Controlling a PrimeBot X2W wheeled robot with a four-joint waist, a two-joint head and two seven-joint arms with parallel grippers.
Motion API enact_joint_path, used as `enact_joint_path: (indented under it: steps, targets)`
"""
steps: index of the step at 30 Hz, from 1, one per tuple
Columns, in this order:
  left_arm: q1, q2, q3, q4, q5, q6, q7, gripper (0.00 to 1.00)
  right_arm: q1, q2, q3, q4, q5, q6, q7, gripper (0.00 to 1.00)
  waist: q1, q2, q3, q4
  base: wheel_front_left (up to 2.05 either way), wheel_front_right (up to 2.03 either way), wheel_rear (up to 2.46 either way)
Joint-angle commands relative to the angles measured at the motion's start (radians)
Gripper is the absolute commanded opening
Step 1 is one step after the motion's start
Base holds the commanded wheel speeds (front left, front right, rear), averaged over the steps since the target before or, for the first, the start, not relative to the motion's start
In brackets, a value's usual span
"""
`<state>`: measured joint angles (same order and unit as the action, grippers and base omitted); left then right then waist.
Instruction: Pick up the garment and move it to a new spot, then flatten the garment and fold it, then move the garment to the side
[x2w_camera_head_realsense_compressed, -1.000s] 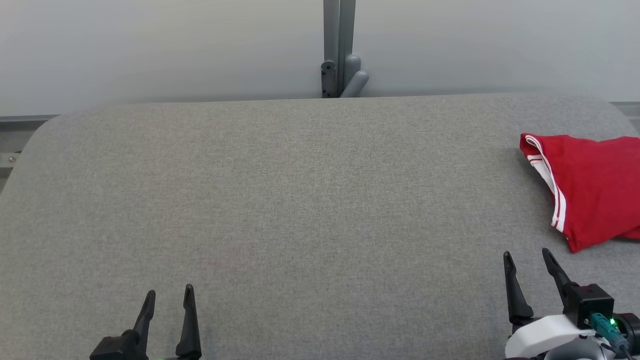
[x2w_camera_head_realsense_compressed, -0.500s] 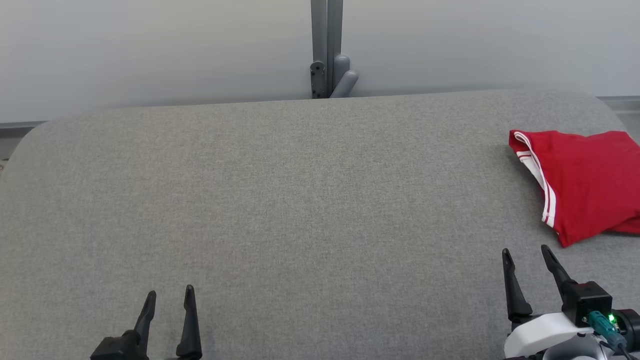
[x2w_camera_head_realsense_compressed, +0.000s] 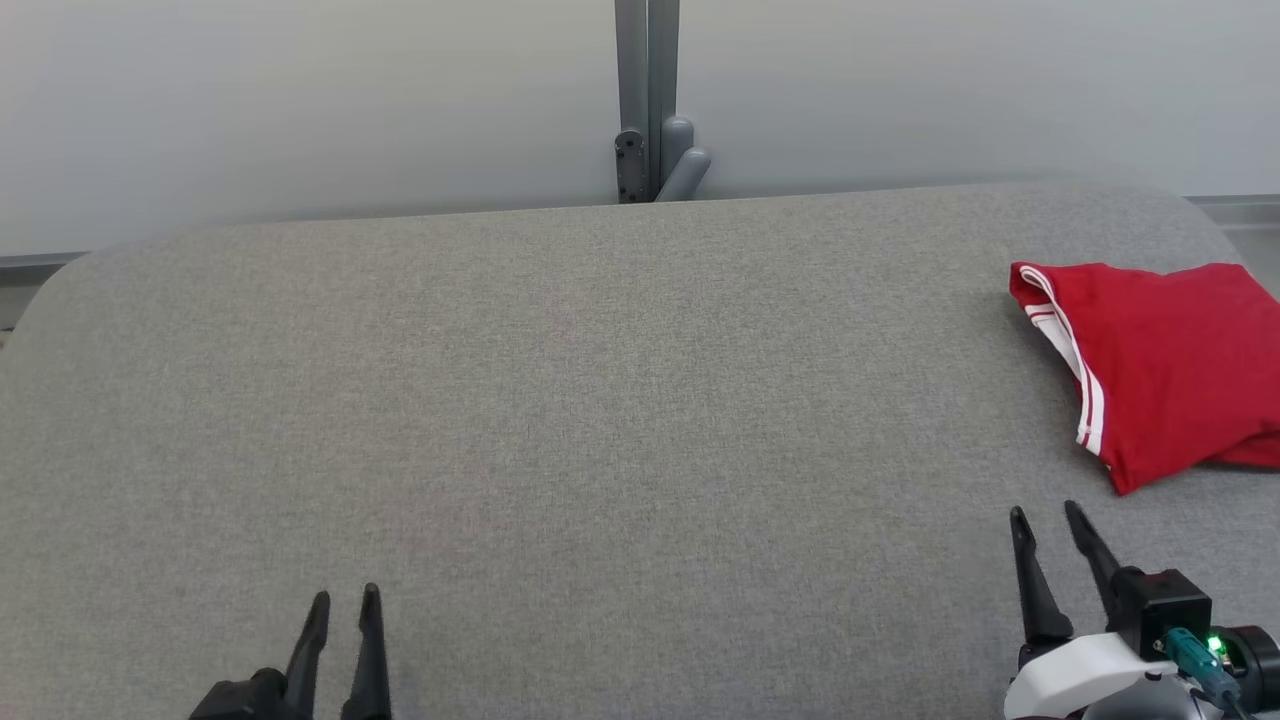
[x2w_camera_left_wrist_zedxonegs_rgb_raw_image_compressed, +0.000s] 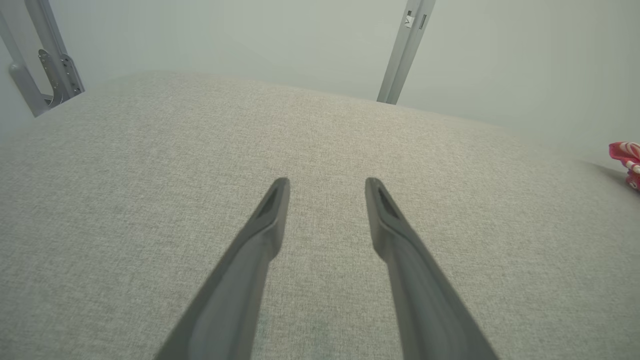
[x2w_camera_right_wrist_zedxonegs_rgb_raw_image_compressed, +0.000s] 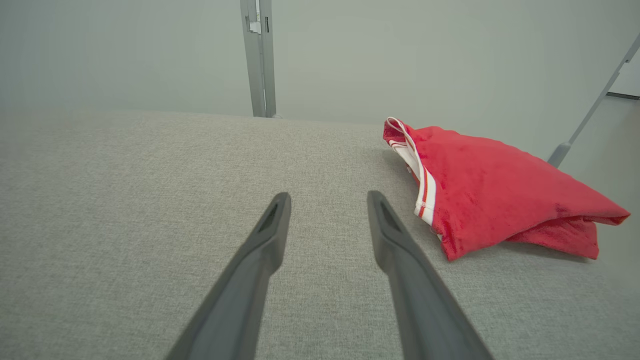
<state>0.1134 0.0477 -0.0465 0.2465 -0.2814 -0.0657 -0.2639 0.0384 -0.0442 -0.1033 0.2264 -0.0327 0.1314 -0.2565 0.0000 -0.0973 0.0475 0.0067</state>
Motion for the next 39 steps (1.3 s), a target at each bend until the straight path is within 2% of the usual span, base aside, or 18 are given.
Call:
enact_joint_path:
  steps: [1, 3, 9, 15, 27, 39]
  targets:
    - [0.000, -0.001, 0.000, 0.004, -0.001, 0.000, 0.000, 0.00, 0.001, 0.001, 0.000, 0.004, 0.001, 0.000, 0.001, 0.00, 0.0000, 0.0000, 0.000, 0.000, 0.00, 0.00, 0.00]
    - [0.002, -0.001, 0.000, 0.023, -0.001, 0.000, 0.001, 0.00, 0.007, 0.004, 0.000, 0.023, 0.003, 0.000, 0.002, 0.00, 0.0000, 0.0000, 0.000, 0.000, 0.00, 0.00, 0.00]
    - [-0.028, -0.001, 0.021, 0.028, -0.109, -0.001, 0.038, 0.00, -0.031, 0.003, -0.020, 0.047, 0.131, 0.000, 0.047, 0.00, 0.0000, 0.0019, 0.000, 0.000, 0.00, 0.00, 0.00]
    - [-0.048, 0.000, 0.033, 0.019, -0.214, 0.002, 0.066, 0.00, -0.044, 0.002, -0.012, 0.047, 0.264, 0.000, 0.070, 0.00, 0.0000, 0.0001, 0.004, -0.001, 0.00, 0.00, 0.00]
    - [-0.084, 0.000, 0.058, 0.006, -0.400, 0.005, 0.119, 0.00, -0.070, 0.000, -0.002, 0.046, 0.496, 0.000, 0.112, 0.00, 0.0000, 0.0000, 0.009, -0.001, 0.00, 0.00, 0.00]
    - [-0.115, 0.001, 0.078, -0.003, -0.548, 0.008, 0.163, 0.00, -0.099, -0.001, -0.001, 0.054, 0.681, 0.000, 0.152, 0.00, 0.0000, 0.0000, 0.013, -0.002, 0.00, 0.00, 0.00]
